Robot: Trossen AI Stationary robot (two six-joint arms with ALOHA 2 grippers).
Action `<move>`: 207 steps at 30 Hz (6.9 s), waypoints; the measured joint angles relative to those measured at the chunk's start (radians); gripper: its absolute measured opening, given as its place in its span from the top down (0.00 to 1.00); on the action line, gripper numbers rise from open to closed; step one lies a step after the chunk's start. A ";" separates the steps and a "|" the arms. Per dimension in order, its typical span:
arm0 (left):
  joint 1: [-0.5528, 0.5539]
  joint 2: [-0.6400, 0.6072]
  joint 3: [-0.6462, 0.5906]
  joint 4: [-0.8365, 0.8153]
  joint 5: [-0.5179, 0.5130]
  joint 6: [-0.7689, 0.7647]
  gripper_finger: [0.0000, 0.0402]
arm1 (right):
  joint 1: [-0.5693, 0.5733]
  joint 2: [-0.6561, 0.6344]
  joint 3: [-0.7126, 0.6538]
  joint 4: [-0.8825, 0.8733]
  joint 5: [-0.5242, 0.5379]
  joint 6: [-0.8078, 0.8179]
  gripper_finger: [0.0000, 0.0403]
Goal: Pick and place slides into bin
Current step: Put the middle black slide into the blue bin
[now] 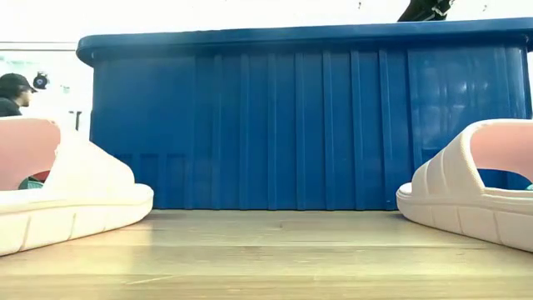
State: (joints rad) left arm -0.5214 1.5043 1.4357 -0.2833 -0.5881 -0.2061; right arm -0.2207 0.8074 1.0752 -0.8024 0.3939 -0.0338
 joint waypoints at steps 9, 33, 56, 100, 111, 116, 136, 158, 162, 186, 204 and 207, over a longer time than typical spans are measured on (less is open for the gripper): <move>0.092 0.000 0.015 0.071 -0.039 0.092 1.00 | 0.000 0.000 0.000 0.000 0.000 0.000 0.97; 0.332 0.078 0.049 0.167 -0.183 0.248 1.00 | 0.000 -0.063 0.000 -0.015 0.280 0.241 0.97; 0.438 0.207 0.097 0.242 -0.258 0.274 1.00 | 0.000 -0.158 0.000 -0.122 0.122 0.419 0.97; 0.482 0.174 0.108 0.790 0.530 0.053 1.00 | 0.000 -0.290 0.000 -0.267 0.168 0.427 0.97; 0.483 0.174 0.108 0.790 0.531 0.055 1.00 | 0.000 -0.290 -0.002 -0.267 0.151 0.437 0.97; 0.492 0.174 0.108 0.745 0.524 0.064 1.00 | 0.000 -0.290 -0.002 -0.267 0.149 0.438 0.97; 0.591 0.174 0.102 0.489 0.369 0.121 1.00 | 0.000 -0.290 -0.002 -0.267 0.151 0.435 0.97; 0.714 0.188 0.095 0.210 0.325 0.403 1.00 | 0.000 -0.287 -0.002 -0.265 0.161 0.454 0.97; 0.714 0.195 0.095 0.183 0.288 0.405 1.00 | 0.000 -0.284 -0.002 -0.264 0.168 0.454 0.97; 0.714 0.212 0.095 0.170 -0.001 0.369 1.00 | 0.000 -0.198 -0.013 -0.204 0.149 0.513 0.97; 0.672 0.244 0.104 0.191 -0.160 0.382 1.00 | 0.000 -0.112 -0.011 -0.203 0.192 0.392 0.97; 0.665 0.308 0.119 0.187 -0.219 0.498 1.00 | -0.001 -0.118 -0.005 -0.204 0.236 0.396 0.97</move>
State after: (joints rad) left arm 0.1434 1.8122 1.5547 -0.0966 -0.8067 0.2919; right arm -0.2218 0.6895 1.0704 -1.0060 0.6298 0.3622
